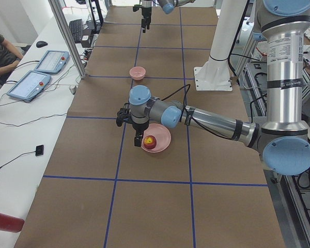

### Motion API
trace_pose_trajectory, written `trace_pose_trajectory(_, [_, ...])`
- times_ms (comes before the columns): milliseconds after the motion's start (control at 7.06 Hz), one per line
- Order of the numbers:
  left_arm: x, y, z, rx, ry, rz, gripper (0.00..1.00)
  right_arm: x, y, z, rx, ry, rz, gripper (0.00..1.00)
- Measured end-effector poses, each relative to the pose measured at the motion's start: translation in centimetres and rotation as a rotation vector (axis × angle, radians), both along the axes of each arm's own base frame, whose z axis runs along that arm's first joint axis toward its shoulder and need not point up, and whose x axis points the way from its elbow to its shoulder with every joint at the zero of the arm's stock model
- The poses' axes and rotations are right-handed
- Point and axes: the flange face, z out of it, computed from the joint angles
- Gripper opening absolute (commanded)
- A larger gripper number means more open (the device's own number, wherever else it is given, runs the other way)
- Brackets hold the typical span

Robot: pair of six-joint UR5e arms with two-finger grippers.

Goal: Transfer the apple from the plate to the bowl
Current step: 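Release the bowl and withdraw the right arm while the left gripper reaches toward the apple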

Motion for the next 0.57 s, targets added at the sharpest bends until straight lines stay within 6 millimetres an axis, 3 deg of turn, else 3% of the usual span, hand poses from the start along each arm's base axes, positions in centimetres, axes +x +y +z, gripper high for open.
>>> trace_pose_trajectory(283, [5.3,0.6,1.1,-0.038,-0.003,-0.026,0.98,9.3,3.8,9.9,0.118,0.102,-0.107,1.00])
trace_pose_trajectory(425, [8.3,1.1,2.3,-0.054,-0.004,-0.039,0.98,11.7,4.9,12.7,0.150,0.127,-0.146,1.00])
trace_pose_trajectory(566, [10.4,1.6,3.9,-0.064,0.004,-0.045,0.98,12.6,5.3,13.9,0.160,0.137,-0.163,1.00])
